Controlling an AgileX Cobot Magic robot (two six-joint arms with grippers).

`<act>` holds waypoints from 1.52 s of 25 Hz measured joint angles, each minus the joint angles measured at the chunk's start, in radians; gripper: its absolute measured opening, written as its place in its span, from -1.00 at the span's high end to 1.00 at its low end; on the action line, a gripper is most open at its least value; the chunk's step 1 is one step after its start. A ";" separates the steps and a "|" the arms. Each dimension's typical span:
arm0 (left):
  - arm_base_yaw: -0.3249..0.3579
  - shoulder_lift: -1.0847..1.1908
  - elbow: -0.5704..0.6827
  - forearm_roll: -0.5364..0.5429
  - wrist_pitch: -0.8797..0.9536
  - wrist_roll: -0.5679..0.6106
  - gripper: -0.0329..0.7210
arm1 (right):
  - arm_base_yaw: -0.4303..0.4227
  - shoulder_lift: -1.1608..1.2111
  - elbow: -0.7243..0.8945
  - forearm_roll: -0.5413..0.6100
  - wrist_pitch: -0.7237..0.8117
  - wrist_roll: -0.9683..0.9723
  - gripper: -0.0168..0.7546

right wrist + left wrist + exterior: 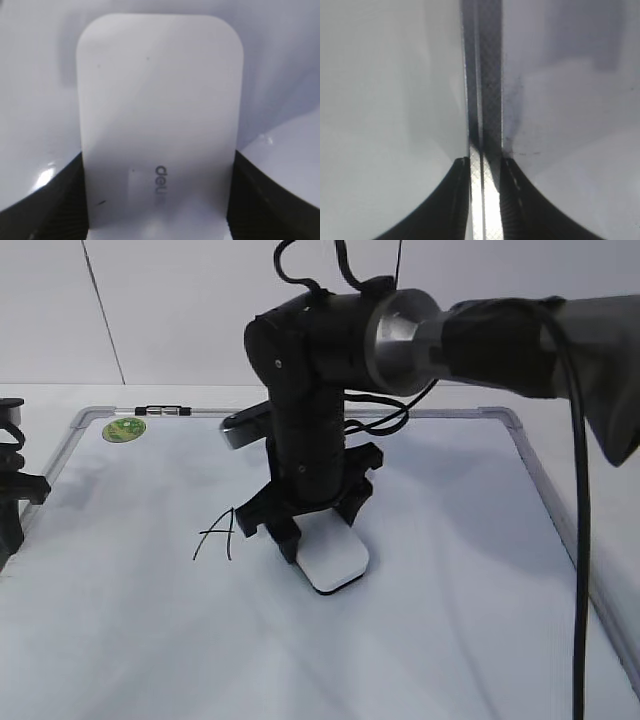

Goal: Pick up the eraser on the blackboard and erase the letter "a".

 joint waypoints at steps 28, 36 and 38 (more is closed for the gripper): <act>0.000 0.000 0.000 0.000 0.001 0.000 0.55 | 0.007 -0.088 0.007 -0.014 0.000 0.059 -0.39; 0.000 0.000 0.000 0.002 0.001 0.000 0.55 | -0.062 -0.201 0.063 0.009 0.000 0.068 -0.39; 0.000 0.000 0.000 0.002 0.001 0.000 0.55 | -0.091 -0.244 0.113 0.002 0.000 0.070 -0.39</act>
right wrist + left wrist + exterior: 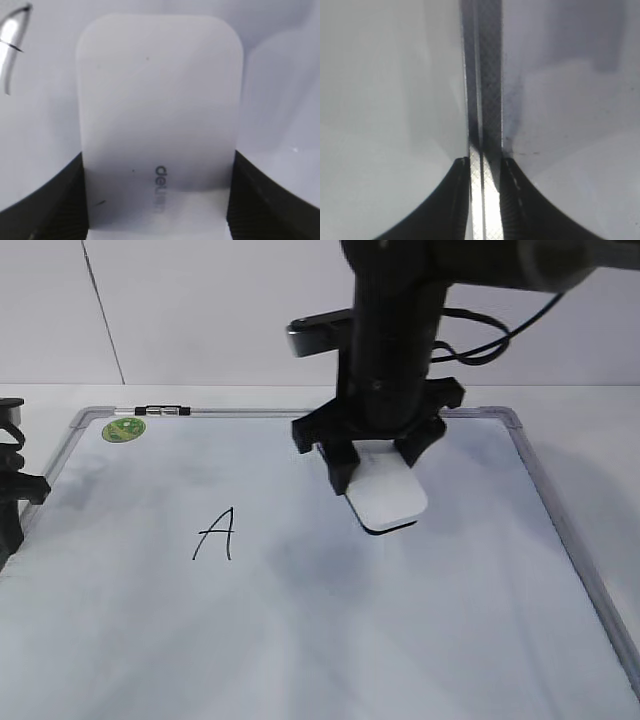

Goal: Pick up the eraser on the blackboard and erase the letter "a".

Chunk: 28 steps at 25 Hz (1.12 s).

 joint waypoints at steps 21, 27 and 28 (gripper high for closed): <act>0.000 0.000 0.000 0.000 0.000 0.000 0.55 | -0.370 -0.201 0.314 -0.024 0.000 -0.002 -0.39; 0.000 0.000 0.000 0.000 -0.002 0.000 0.55 | -0.424 -0.201 0.385 -0.020 -0.002 -0.011 -0.39; 0.000 0.000 0.000 0.000 -0.002 0.000 0.55 | -0.424 -0.201 0.387 -0.018 -0.002 -0.022 -0.39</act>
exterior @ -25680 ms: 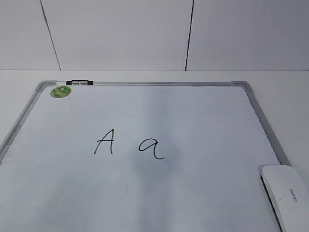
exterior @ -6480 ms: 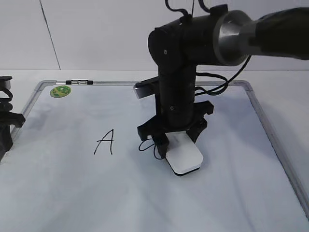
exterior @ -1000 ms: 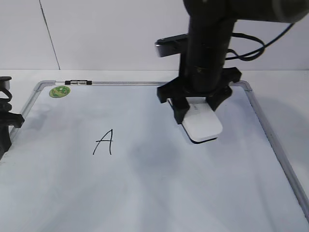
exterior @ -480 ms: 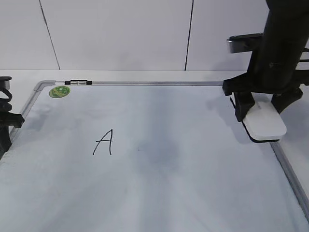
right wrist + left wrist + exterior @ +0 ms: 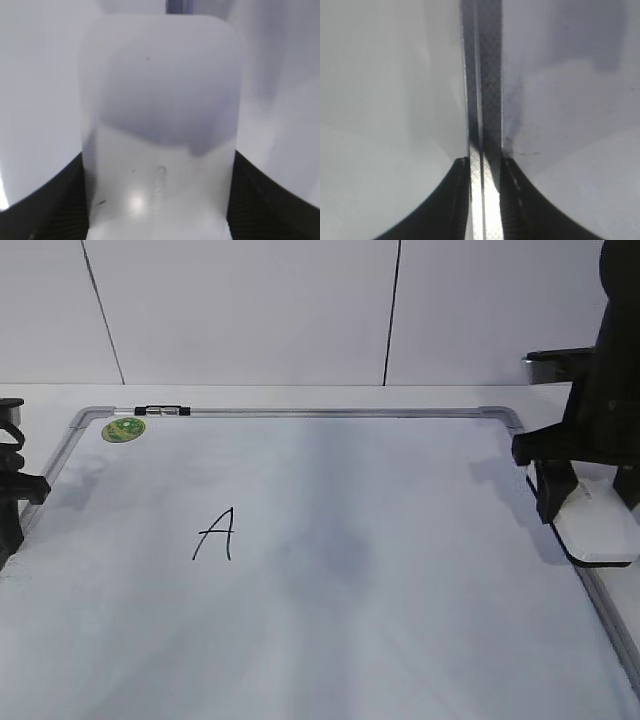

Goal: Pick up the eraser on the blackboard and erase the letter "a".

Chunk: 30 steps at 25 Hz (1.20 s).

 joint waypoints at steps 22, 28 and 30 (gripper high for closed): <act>0.000 0.000 0.000 0.000 0.000 -0.002 0.55 | 0.000 0.097 0.002 0.028 -0.132 -0.016 -0.39; 0.000 0.000 0.000 0.002 0.000 -0.002 0.55 | 0.000 0.122 0.002 0.024 -0.148 -0.014 -0.39; 0.000 0.000 0.000 0.002 0.000 -0.002 0.55 | 0.000 0.132 0.002 0.024 -0.152 -0.014 -0.39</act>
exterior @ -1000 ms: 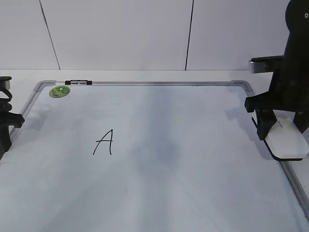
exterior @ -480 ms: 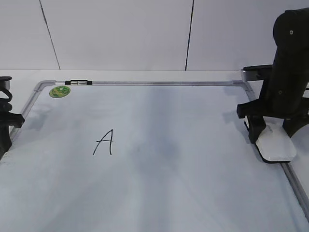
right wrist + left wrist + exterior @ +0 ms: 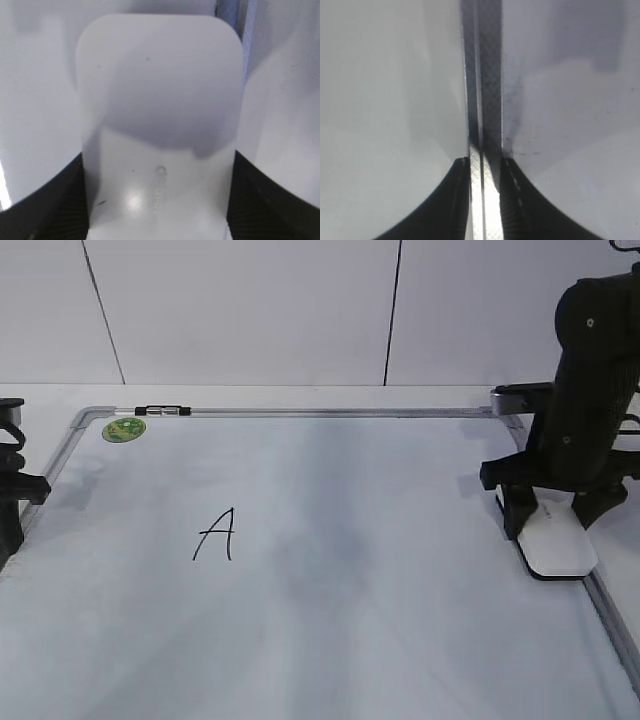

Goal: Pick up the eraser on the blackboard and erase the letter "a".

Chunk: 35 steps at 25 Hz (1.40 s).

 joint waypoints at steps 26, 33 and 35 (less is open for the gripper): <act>0.000 0.000 0.000 0.002 0.000 -0.002 0.55 | 0.000 0.004 0.000 0.037 -0.012 -0.018 -0.53; 0.000 0.000 0.000 0.002 0.000 -0.002 0.55 | 0.000 0.004 0.000 0.035 -0.005 -0.018 -0.53; 0.000 0.000 0.000 0.002 0.000 -0.002 0.55 | 0.000 0.004 -0.011 0.022 0.021 -0.018 -0.53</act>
